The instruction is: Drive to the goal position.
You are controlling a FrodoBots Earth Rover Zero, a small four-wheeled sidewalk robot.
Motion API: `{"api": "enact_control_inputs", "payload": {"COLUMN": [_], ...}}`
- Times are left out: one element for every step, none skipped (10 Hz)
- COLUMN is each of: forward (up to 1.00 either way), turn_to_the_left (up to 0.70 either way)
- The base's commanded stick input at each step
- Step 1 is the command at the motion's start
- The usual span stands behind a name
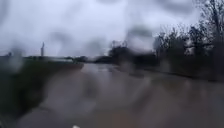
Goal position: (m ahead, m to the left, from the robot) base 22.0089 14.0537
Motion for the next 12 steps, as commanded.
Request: {"api": "enact_control_inputs", "payload": {"forward": [0.7, 0.7, 0.7, 0.7, 0.7, 0.7, 0.7, 0.7, 0.7, 0.7, 0.7, 0.7], "turn_to_the_left": [0.0, 0.0, 0.0, 0.0, 0.0, 0.0, 0.0, 0.0, 0.0, 0.0, 0.0, 0.0]}}
